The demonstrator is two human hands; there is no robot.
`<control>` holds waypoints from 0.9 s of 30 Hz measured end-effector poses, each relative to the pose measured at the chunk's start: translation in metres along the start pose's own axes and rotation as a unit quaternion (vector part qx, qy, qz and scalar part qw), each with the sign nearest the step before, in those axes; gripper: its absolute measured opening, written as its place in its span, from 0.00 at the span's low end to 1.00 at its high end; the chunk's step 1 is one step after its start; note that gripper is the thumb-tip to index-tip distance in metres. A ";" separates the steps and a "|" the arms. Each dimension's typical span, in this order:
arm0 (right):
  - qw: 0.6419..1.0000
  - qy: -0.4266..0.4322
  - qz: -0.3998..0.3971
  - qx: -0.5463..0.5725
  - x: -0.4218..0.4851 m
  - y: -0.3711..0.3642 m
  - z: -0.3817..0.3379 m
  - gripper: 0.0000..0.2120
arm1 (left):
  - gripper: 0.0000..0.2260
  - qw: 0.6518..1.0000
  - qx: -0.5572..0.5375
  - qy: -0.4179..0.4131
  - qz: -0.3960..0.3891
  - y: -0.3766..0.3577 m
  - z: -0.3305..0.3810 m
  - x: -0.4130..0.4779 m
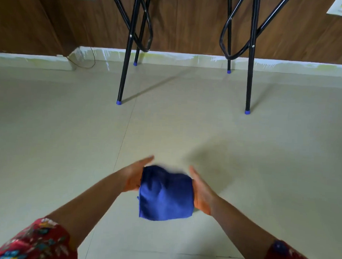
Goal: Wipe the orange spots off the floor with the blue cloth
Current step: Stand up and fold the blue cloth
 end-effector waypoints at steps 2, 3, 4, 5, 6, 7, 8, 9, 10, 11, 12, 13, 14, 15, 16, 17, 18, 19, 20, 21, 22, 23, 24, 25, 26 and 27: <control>0.996 0.027 0.054 -0.068 -0.001 0.000 0.006 0.19 | 0.18 0.994 0.105 -0.004 0.032 0.013 -0.009 0.002; 0.993 0.045 0.070 -0.082 -0.003 -0.002 0.001 0.15 | 0.15 0.991 0.119 -0.025 0.049 0.018 -0.006 0.003; 0.992 0.055 0.076 -0.082 -0.005 -0.003 -0.007 0.13 | 0.11 0.989 0.121 -0.047 0.066 0.023 0.001 0.001; 0.992 0.060 0.072 -0.083 -0.010 -0.006 -0.017 0.13 | 0.09 0.987 0.122 -0.072 0.078 0.025 0.012 -0.004; 0.991 0.066 0.063 -0.094 -0.017 -0.012 -0.028 0.13 | 0.08 0.983 0.131 -0.099 0.087 0.023 0.024 -0.013; 0.991 0.065 0.050 -0.108 -0.029 -0.018 -0.038 0.14 | 0.09 0.974 0.167 -0.115 0.100 0.021 0.035 -0.024; 0.990 0.066 0.047 -0.119 -0.042 -0.026 -0.051 0.15 | 0.09 0.959 0.223 -0.127 0.119 0.019 0.047 -0.038; 0.989 0.067 0.048 -0.123 -0.060 -0.039 -0.068 0.15 | 0.10 0.939 0.285 -0.138 0.136 0.016 0.065 -0.059; 0.989 0.068 0.050 -0.125 -0.081 -0.052 -0.083 0.14 | 0.11 0.918 0.336 -0.146 0.154 0.014 0.080 -0.082; 0.987 0.083 0.051 -0.124 -0.099 -0.062 -0.096 0.14 | 0.12 0.898 0.367 -0.166 0.178 0.011 0.093 -0.100; 0.986 0.097 0.042 -0.126 -0.126 -0.077 -0.117 0.14 | 0.12 0.889 0.371 -0.180 0.197 0.009 0.117 -0.130; 0.986 0.118 0.027 -0.116 -0.147 -0.089 -0.132 0.15 | 0.14 0.902 0.331 -0.193 0.200 0.005 0.134 -0.151; 0.986 0.132 0.017 -0.102 -0.176 -0.105 -0.151 0.15 | 0.15 0.930 0.252 -0.192 0.184 0.002 0.157 -0.180; 0.986 0.132 0.010 -0.101 -0.199 -0.117 -0.164 0.16 | 0.16 0.960 0.173 -0.167 0.146 -0.004 0.176 -0.206; 0.986 0.123 0.023 -0.111 -0.216 -0.124 -0.169 0.15 | 0.17 0.978 0.119 -0.132 0.110 -0.010 0.184 -0.224; 0.984 0.106 0.046 -0.136 -0.242 -0.136 -0.178 0.13 | 0.20 0.986 0.108 -0.101 0.081 -0.016 0.200 -0.253; 0.980 0.091 0.072 -0.162 -0.265 -0.149 -0.186 0.13 | 0.26 0.988 0.121 -0.076 0.065 -0.020 0.209 -0.274; 0.975 0.085 0.095 -0.180 -0.286 -0.158 -0.194 0.12 | 0.31 0.987 0.127 -0.065 0.071 -0.025 0.218 -0.297; 0.973 0.083 0.107 -0.188 -0.308 -0.170 -0.203 0.13 | 0.32 0.986 0.127 -0.063 0.086 -0.029 0.226 -0.318; 0.973 0.088 0.108 -0.184 -0.322 -0.177 -0.208 0.13 | 0.31 0.986 0.106 -0.080 0.105 -0.032 0.231 -0.331; 0.976 0.090 0.104 -0.171 -0.351 -0.191 -0.222 0.13 | 0.30 0.983 0.092 -0.103 0.120 -0.035 0.248 -0.358; 0.980 0.092 0.088 -0.151 -0.368 -0.200 -0.230 0.13 | 0.28 0.981 0.075 -0.133 0.118 -0.041 0.258 -0.375; 0.982 0.088 0.087 -0.140 -0.397 -0.213 -0.238 0.12 | 0.27 0.979 0.061 -0.160 0.110 -0.047 0.276 -0.403; 0.983 0.083 0.090 -0.140 -0.416 -0.222 -0.243 0.12 | 0.27 0.978 0.052 -0.182 0.093 -0.051 0.287 -0.422; 0.981 0.083 0.106 -0.139 -0.434 -0.230 -0.248 0.13 | 0.29 0.976 0.044 -0.197 0.080 -0.056 0.298 -0.440; 0.978 0.089 0.132 -0.138 -0.452 -0.239 -0.252 0.16 | 0.31 0.974 0.060 -0.204 0.076 -0.059 0.309 -0.459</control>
Point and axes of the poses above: each hand's wrist, its own x-axis towards the middle knuckle, its own y-axis out of the back of the hand, z = x × y, the point moved 2 cm from there along x, towards the middle knuckle, and after that the axes turned 5 degrees about -y, right-handed, at the moved point
